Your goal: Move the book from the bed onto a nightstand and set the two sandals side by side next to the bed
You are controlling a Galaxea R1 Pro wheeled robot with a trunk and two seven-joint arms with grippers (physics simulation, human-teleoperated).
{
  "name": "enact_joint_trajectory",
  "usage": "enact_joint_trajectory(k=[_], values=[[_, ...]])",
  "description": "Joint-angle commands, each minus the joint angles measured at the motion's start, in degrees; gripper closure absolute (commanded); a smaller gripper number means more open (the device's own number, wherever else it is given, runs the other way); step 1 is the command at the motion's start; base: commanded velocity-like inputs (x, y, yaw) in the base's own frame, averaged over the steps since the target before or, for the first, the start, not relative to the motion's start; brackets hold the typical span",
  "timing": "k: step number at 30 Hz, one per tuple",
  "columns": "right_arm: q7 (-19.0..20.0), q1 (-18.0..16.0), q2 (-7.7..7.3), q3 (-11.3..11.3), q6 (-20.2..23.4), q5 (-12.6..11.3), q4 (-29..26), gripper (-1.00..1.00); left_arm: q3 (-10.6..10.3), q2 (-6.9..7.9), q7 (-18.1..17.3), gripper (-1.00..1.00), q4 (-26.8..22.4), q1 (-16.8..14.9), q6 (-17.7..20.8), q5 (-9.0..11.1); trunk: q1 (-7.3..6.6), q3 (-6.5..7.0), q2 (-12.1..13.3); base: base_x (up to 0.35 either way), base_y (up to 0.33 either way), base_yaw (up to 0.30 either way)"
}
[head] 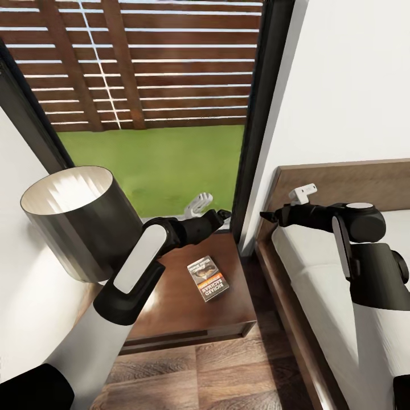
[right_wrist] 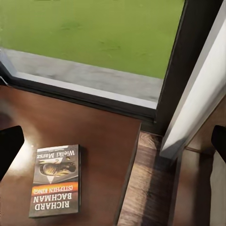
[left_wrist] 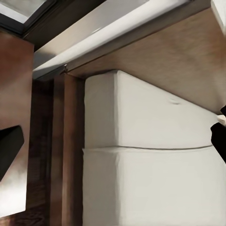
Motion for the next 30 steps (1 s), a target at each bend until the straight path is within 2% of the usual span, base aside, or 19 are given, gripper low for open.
enact_joint_trajectory(k=[1,30], values=[[0.6,0.0,0.00,0.0,0.2,0.6,0.0,-1.00,0.0,-0.01,0.4,-1.00,0.0,0.0,0.1,0.3,-0.23,0.14,0.4,0.000,0.000,0.000],[0.6,-0.1,-0.08,0.0,0.2,0.6,0.0,-1.00,-0.1,0.01,0.5,-1.00,-0.1,0.0,0.1,0.2,-6.60,5.35,12.0,0.000,0.000,0.000]])
